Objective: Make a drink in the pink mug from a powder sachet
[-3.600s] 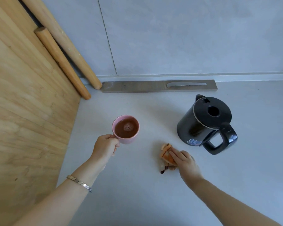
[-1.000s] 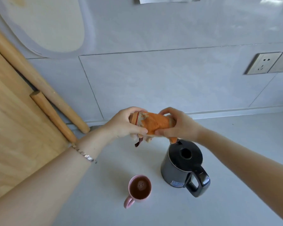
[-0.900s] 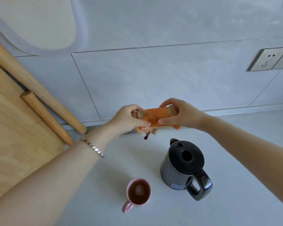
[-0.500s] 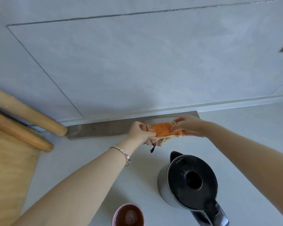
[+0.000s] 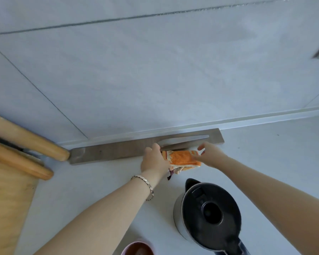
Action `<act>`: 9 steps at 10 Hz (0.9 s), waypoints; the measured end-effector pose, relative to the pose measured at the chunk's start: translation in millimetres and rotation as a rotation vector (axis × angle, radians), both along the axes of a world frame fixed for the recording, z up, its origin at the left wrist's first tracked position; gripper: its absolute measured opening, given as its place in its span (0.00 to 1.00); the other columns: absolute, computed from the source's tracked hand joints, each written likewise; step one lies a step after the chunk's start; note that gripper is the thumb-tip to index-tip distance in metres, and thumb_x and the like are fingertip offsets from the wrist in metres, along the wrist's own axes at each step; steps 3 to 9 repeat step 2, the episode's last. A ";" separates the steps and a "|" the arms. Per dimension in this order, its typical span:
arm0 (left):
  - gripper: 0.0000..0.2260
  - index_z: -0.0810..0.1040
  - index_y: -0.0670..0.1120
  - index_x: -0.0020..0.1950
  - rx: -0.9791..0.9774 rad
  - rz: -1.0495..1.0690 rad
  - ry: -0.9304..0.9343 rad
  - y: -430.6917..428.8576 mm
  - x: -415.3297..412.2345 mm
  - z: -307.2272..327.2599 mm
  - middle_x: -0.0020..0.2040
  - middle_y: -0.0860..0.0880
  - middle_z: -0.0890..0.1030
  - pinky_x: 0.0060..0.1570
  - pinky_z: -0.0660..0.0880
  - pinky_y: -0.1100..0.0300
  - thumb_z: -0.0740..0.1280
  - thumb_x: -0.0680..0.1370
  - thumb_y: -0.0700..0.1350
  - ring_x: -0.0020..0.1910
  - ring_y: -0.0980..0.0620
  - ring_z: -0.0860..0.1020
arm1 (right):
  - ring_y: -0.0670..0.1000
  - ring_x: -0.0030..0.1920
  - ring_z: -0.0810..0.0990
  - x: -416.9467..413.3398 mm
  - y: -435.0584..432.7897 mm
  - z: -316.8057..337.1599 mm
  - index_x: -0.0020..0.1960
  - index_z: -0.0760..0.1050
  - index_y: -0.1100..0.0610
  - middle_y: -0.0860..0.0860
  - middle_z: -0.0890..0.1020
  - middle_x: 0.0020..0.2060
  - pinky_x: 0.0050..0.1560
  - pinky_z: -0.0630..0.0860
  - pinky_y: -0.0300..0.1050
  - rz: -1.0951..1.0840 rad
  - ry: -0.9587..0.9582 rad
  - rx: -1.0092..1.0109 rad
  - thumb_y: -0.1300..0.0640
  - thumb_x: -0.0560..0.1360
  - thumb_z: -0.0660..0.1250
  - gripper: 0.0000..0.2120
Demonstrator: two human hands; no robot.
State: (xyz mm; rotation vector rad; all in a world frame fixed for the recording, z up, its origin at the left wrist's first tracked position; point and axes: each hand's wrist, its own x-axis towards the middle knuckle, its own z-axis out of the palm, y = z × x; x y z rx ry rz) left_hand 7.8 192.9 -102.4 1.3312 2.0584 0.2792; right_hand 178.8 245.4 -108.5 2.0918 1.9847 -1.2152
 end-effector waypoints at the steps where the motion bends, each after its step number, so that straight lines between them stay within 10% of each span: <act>1: 0.02 0.73 0.45 0.46 -0.134 -0.202 0.043 -0.3 -9.7 36.7 0.43 0.47 0.75 0.34 0.66 0.59 0.64 0.74 0.42 0.40 0.48 0.73 | 0.55 0.57 0.78 -4.6 -4.9 38.2 0.60 0.74 0.61 0.56 0.79 0.57 0.58 0.74 0.47 0.163 -0.116 0.048 0.53 0.76 0.62 0.16; 2: 0.15 0.66 0.45 0.27 -0.217 -0.391 0.100 -22.2 -14.6 90.1 0.27 0.46 0.67 0.26 0.58 0.61 0.64 0.72 0.43 0.26 0.49 0.64 | 0.52 0.46 0.80 -14.9 -25.3 88.3 0.53 0.79 0.61 0.53 0.84 0.41 0.54 0.78 0.46 0.273 -0.222 0.115 0.58 0.74 0.60 0.13; 9: 0.15 0.66 0.45 0.27 -0.217 -0.391 0.100 -22.2 -14.6 90.1 0.27 0.46 0.67 0.26 0.58 0.61 0.64 0.72 0.43 0.26 0.49 0.64 | 0.52 0.46 0.80 -14.9 -25.3 88.3 0.53 0.79 0.61 0.53 0.84 0.41 0.54 0.78 0.46 0.273 -0.222 0.115 0.58 0.74 0.60 0.13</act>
